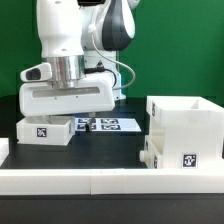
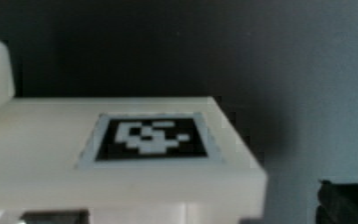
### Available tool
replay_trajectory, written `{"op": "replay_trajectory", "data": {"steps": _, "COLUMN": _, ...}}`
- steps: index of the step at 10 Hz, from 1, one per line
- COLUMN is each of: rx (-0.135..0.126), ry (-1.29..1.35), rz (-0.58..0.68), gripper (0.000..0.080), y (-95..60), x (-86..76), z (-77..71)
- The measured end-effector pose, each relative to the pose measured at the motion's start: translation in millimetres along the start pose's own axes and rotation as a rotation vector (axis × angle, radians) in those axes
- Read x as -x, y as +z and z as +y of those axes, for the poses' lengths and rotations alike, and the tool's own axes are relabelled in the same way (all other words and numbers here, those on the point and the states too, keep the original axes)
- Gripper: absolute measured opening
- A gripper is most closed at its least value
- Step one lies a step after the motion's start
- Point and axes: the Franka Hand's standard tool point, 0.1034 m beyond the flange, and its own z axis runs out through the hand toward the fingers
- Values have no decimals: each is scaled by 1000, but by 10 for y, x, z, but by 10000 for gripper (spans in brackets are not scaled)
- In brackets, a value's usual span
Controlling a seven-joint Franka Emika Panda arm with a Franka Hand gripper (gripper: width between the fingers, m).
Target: Assemble drawer
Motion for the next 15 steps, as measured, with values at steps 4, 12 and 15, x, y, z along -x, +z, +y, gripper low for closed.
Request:
{"op": "replay_trajectory", "data": {"steps": 4, "rx": -1, "ry": -22, "rz": -6, "gripper": 250, "y": 8, "x": 29, "z": 19}}
{"op": "replay_trajectory", "data": {"steps": 12, "rx": 1, "ry": -19, "rz": 2, "gripper": 45, "y": -13, "x": -5, "z": 5}}
{"op": "replay_trajectory", "data": {"steps": 15, "rx": -25, "ry": -14, "rz": -4, "gripper": 44, "y": -141, "x": -268, "z": -458}}
